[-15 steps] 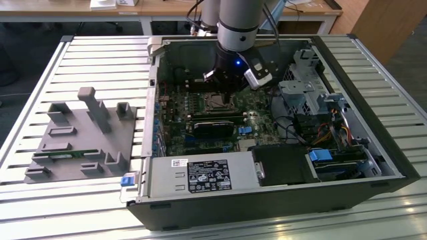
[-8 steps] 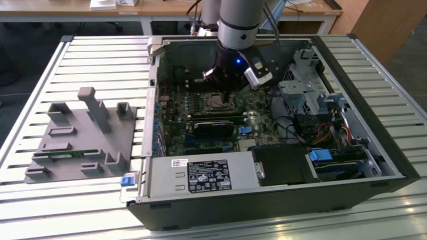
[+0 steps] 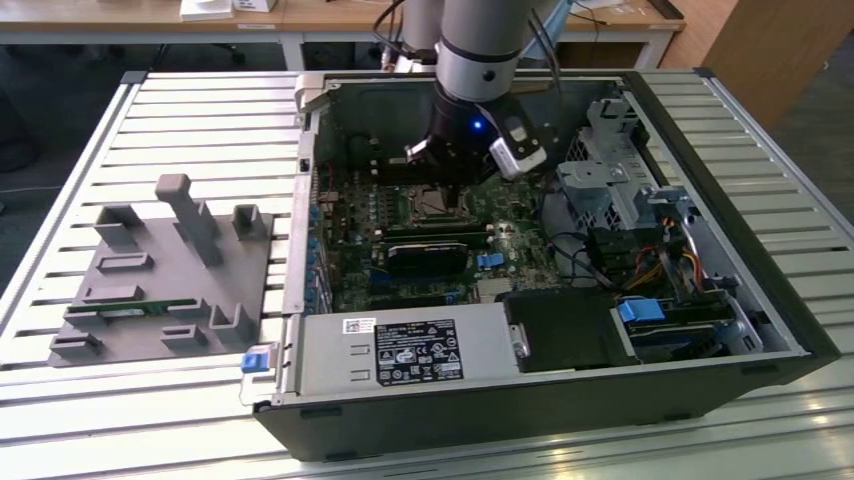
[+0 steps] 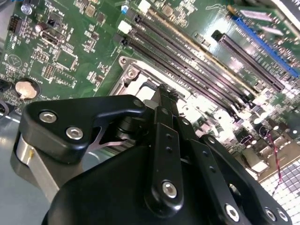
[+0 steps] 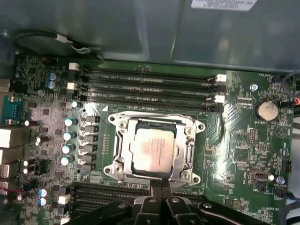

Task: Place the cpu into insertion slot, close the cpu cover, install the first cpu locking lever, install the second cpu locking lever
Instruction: 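Install the second cpu locking lever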

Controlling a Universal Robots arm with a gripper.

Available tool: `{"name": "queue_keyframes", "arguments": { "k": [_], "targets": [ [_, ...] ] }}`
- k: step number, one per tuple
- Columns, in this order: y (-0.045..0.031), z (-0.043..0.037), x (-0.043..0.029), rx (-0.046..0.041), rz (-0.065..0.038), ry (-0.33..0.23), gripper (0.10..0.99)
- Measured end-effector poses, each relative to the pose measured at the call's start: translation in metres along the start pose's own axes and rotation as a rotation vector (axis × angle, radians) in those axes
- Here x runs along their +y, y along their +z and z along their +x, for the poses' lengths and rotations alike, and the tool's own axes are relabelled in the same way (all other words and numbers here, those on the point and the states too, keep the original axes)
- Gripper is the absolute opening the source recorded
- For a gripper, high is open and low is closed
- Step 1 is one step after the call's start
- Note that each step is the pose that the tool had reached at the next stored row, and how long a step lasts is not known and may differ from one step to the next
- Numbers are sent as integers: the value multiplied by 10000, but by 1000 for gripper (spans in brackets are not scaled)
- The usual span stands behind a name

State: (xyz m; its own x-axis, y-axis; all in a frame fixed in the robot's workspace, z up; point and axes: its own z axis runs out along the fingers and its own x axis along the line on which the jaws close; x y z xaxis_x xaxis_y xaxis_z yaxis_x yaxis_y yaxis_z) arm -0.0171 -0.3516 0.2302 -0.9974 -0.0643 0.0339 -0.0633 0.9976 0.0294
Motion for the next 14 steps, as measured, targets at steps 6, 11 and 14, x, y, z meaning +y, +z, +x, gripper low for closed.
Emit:
{"name": "queue_keyframes", "arguments": {
  "k": [6, 11, 14],
  "targets": [
    [-2, -35, -41, 130, -13, 3, 106],
    [-4, -43, -99, 177, -41, 4, 106],
    [-3, -39, -123, 177, -76, 3, 106]
  ]
}}
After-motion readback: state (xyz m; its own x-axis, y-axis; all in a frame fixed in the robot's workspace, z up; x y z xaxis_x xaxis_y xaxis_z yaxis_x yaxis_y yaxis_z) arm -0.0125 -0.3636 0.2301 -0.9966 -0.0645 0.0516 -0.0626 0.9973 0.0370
